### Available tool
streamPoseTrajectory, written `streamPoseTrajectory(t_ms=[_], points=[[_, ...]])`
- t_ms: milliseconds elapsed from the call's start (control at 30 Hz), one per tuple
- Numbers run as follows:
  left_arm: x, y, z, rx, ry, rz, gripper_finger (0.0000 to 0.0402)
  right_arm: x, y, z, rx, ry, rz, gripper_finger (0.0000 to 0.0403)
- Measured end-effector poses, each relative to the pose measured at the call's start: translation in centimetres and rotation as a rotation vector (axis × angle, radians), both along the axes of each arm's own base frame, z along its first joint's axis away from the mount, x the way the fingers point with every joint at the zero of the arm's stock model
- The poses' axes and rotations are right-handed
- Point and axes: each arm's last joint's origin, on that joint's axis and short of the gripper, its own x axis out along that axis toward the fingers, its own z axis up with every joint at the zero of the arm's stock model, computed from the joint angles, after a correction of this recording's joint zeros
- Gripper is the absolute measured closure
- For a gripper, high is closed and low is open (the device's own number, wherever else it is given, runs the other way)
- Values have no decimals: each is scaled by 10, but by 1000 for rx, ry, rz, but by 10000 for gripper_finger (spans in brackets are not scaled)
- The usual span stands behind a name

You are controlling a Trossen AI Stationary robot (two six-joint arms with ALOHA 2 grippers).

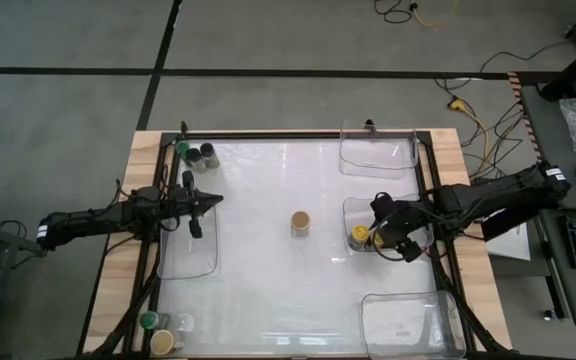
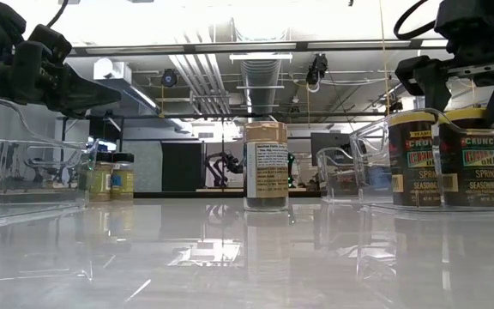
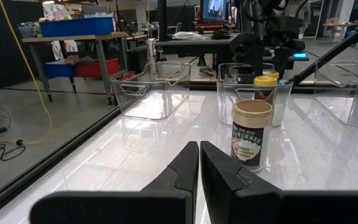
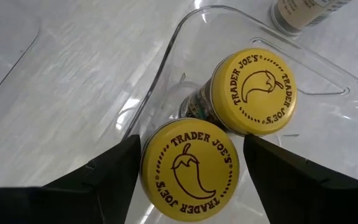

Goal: Sort spices by type
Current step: Put the yellow seasoning bottle into the middle right transparent bin, then put the top brown seasoning bottle into the bottom right transparent bin

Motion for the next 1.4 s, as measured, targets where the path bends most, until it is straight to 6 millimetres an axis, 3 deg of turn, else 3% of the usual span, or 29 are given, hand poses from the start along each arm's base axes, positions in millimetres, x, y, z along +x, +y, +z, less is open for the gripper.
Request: streamPoseTrajectory(t_ms=[333, 867, 1167, 1400], points=[[0, 0, 0, 0, 0, 0, 400, 0, -1, 0, -20, -4, -17, 115], [0, 0, 0, 0, 0, 0, 400, 0, -1, 0, -37, -3, -36, 137], [0, 0, 0, 0, 0, 0, 400, 1, -1, 4, -23, -15, -53, 103], [0, 0, 0, 0, 0, 0, 400, 6, 0, 21, 15, -60, -92, 71]])
